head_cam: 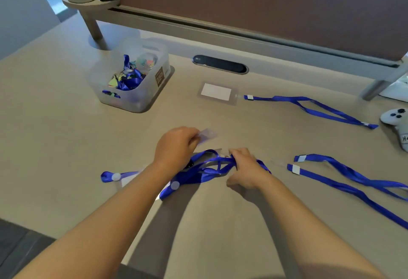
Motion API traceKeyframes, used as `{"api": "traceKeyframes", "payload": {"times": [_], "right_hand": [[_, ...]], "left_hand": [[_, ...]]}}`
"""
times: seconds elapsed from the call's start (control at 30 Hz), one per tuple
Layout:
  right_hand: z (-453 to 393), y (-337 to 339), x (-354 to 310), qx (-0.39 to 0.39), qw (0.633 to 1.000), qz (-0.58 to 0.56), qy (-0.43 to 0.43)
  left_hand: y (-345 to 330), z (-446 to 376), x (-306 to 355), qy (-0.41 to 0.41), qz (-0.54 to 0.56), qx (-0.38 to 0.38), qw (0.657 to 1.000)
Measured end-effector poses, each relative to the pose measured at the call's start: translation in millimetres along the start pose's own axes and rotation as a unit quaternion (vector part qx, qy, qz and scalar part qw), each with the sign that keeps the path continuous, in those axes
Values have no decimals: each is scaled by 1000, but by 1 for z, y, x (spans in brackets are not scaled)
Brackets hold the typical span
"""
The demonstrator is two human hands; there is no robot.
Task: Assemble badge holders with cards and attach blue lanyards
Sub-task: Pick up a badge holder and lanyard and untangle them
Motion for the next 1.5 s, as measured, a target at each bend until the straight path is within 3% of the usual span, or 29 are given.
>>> {"api": "traceKeyframes", "payload": {"times": [0.13,0.23,0.5,0.83,1.13,1.37,1.5], "right_hand": [[3,4,4,101,994,38,16],[10,15,0,129,990,54,25],[29,87,-58,128,974,-166,93],[-13,136,-167,173,942,-243,150],[-121,135,-273,182,923,-308,142],[-191,106,-306,187,935,-283,110],[-214,80,-303,136,973,-160,97]], "left_hand": [[4,8,-3,13,2,17,1000],[10,11,-2,35,-3,18,999],[60,1,10,103,88,57,989],[157,-50,-34,124,128,168,970],[223,-138,-126,101,168,184,963],[225,-174,-176,56,177,159,970],[221,-178,-193,55,176,160,970]]}}
Point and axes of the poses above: each hand's wrist, its own z-axis away from the middle knuckle, its own y-axis out of the back of the hand, x = y × z, the point moved 6 cm from there along -z, towards the middle knuckle, and after that the axes turned 6 degrees about y, right-handed, at the moved point
